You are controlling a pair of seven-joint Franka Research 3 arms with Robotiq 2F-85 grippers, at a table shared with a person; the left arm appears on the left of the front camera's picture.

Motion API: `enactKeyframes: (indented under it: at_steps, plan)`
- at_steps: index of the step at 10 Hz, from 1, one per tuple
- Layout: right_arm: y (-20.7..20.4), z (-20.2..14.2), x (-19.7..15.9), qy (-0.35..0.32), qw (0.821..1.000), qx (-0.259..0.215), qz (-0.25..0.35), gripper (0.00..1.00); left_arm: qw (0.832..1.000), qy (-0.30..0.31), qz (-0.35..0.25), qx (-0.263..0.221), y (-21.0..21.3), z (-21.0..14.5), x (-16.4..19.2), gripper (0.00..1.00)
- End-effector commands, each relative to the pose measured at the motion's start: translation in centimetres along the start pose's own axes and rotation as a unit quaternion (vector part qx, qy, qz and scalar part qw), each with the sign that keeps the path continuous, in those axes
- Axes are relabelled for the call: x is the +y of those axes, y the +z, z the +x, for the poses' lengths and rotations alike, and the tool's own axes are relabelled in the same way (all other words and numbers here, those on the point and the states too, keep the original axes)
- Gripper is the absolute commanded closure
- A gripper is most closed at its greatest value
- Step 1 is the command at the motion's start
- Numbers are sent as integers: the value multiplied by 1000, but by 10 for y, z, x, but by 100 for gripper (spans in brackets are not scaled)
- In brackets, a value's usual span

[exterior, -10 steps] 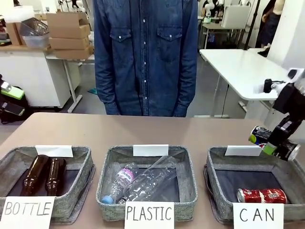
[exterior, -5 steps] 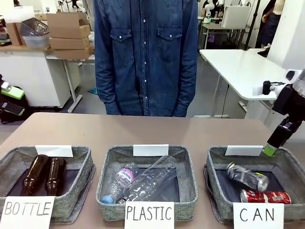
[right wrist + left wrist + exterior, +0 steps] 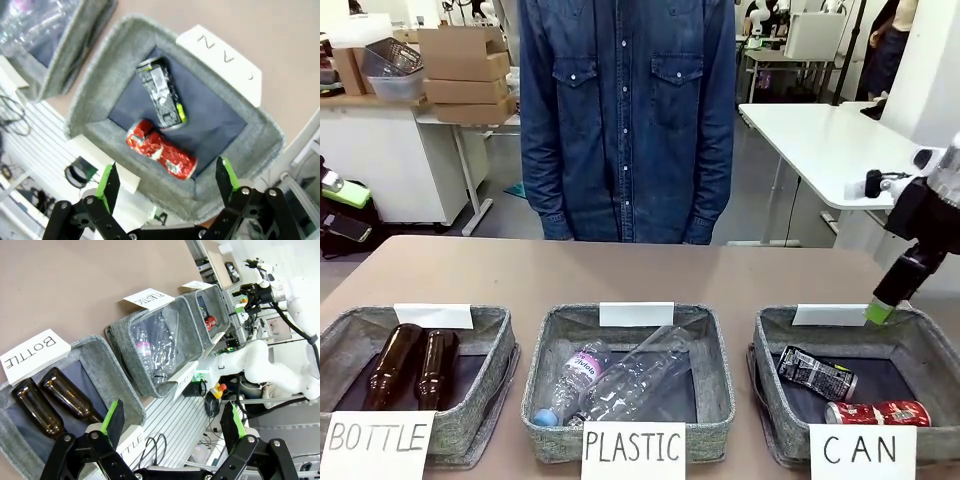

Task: Sort the can waste into the basket.
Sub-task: Pick up the can waste from the table and place it in the right Fabric basket.

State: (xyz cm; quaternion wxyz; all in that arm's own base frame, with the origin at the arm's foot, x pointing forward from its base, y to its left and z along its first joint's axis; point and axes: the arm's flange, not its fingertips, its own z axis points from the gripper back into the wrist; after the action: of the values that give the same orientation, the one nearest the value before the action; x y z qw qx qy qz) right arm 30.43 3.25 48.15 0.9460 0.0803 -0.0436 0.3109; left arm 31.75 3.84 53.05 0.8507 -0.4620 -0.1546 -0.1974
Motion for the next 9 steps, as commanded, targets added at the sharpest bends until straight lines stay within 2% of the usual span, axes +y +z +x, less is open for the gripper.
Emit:
enactKeyframes:
  at_steps: [1, 2, 3, 4, 6, 7, 8, 9]
  plan:
    - [4, 6, -3, -60, 981, -139, 121, 0, 1000, -6, -2, -7, -1, 0, 0, 0]
    - [18, 13, -4, -112, 932, -231, 257, 0, 1000, -6, -2, -7, -1, 0, 0, 0]
    - [25, 16, -10, -129, 887, -251, 366, 0, 1000, -6, -2, -7, -1, 0, 0, 0]
    - [26, 18, -21, -139, 843, -261, 449, 0, 1000, -6, -2, -7, -1, 0, 0, 0]
    - [23, 13, -42, -153, 774, -302, 535, 0, 1000, -6, -2, -7, -1, 0, 0, 0]
    - [20, 11, -48, -150, 755, -327, 548, 0, 1000, -6, -2, -7, -1, 0, 0, 0]
    - [33, 10, -28, -134, 884, -226, 387, 0, 1000, -6, -2, -7, -1, 0, 0, 0]
    - [33, 10, -28, -134, 884, -226, 387, 0, 1000, -6, -2, -7, -1, 0, 0, 0]
